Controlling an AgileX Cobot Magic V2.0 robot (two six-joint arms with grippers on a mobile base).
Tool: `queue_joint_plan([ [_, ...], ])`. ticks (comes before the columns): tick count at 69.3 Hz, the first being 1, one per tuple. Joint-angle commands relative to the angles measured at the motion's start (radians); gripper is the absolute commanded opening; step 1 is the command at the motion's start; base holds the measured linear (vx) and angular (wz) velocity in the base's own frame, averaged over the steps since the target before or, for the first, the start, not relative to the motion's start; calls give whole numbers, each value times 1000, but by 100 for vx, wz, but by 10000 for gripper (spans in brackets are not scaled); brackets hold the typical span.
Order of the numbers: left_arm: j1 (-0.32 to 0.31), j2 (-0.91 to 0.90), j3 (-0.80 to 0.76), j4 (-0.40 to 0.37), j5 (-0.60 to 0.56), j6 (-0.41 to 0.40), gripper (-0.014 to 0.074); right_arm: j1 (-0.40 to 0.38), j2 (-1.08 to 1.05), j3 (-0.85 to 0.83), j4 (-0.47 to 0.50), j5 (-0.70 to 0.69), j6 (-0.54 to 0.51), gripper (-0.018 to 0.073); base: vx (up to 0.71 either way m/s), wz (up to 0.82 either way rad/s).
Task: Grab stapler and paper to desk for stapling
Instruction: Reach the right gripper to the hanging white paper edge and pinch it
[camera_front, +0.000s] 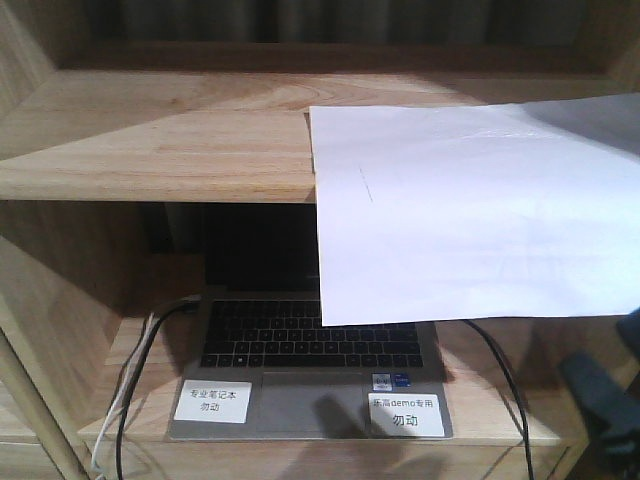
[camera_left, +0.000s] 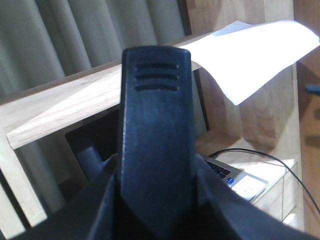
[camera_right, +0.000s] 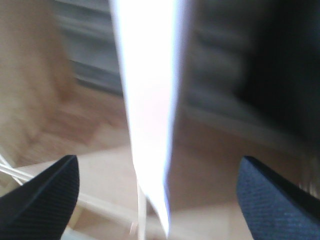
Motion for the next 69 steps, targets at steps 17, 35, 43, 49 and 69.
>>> queue_joint_plan([
  [17, -6, 14, -27, -7, -129, -2, -6, 0, 303, -24, 58, -528, -116, 594, 0, 0],
  [35, -6, 14, -27, -7, -129, -2, -6, 0, 480, -46, 61, -678, -11, 594, 0, 0],
  [43, -6, 14, -27, -7, -129, -2, -6, 0, 490, -74, 65, -678, -13, 594, 0, 0],
  [49, -6, 14, -27, -7, -129, -2, -6, 0, 490, -97, 76, -678, -17, 594, 0, 0],
  [69, -6, 14, -27, -7, -129, -2, -6, 0, 490, -171, 106, -678, -30, 594, 0, 0],
])
